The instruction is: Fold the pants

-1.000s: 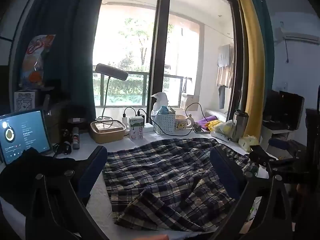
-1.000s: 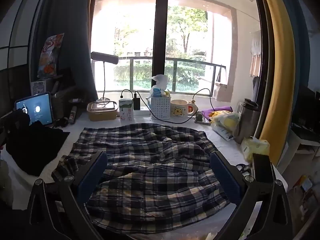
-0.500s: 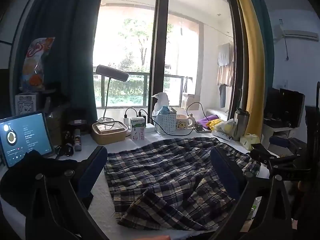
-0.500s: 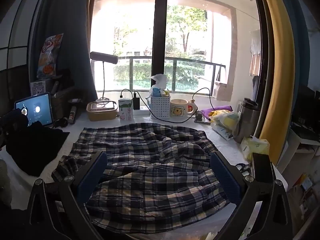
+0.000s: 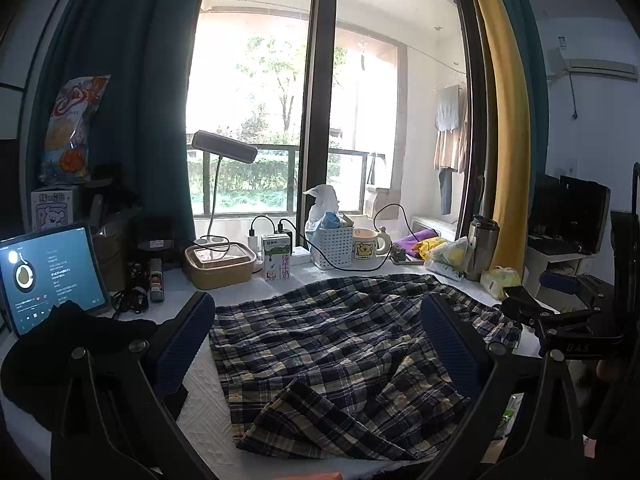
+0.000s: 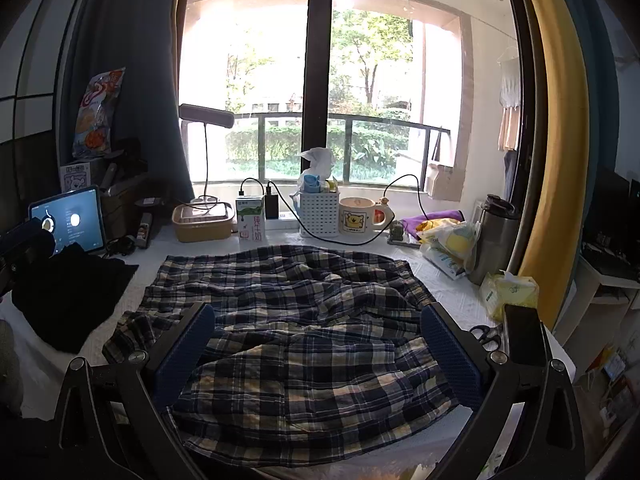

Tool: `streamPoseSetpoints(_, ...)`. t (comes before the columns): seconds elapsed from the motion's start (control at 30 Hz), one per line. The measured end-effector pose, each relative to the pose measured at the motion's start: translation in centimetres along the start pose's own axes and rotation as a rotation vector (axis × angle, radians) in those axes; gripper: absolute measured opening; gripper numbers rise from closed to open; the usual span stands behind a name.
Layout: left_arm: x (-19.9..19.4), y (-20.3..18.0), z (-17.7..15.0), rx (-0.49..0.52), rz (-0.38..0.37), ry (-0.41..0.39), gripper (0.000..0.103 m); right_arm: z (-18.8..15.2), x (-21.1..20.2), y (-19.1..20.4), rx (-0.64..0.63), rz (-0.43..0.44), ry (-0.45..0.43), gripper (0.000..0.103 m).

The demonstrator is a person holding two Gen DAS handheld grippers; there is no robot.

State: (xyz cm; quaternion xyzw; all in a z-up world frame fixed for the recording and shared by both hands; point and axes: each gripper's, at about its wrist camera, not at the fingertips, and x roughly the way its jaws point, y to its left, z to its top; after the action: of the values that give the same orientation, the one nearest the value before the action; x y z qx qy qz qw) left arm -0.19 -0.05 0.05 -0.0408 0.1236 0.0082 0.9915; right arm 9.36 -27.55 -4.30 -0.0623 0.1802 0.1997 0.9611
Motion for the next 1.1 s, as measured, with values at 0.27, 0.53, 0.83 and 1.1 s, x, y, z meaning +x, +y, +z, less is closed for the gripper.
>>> streamPoseSetpoints(0.27, -0.07, 0.09, -0.01, 0.002, -0.001, 0.001, 0.101, 0.02, -0.05, -0.12, 0.001, 0.001, -0.001, 0.103)
streamPoseSetpoints(0.53, -0.18, 0.22, -0.04, 0.001, -0.005, 0.006, 0.101, -0.03, -0.08, -0.12, 0.002, 0.000, -0.001, 0.103)
streamPoseSetpoints(0.83, -0.61, -0.24, 0.11, 0.011, 0.001, -0.003, 0.101, -0.06, -0.17, -0.21, 0.003, -0.001, -0.004, 0.103)
streamPoseSetpoints(1.1, -0.58, -0.26, 0.17, 0.013, 0.004, -0.004, 0.101, -0.03, -0.22, -0.34, 0.004, -0.001, -0.004, 0.103)
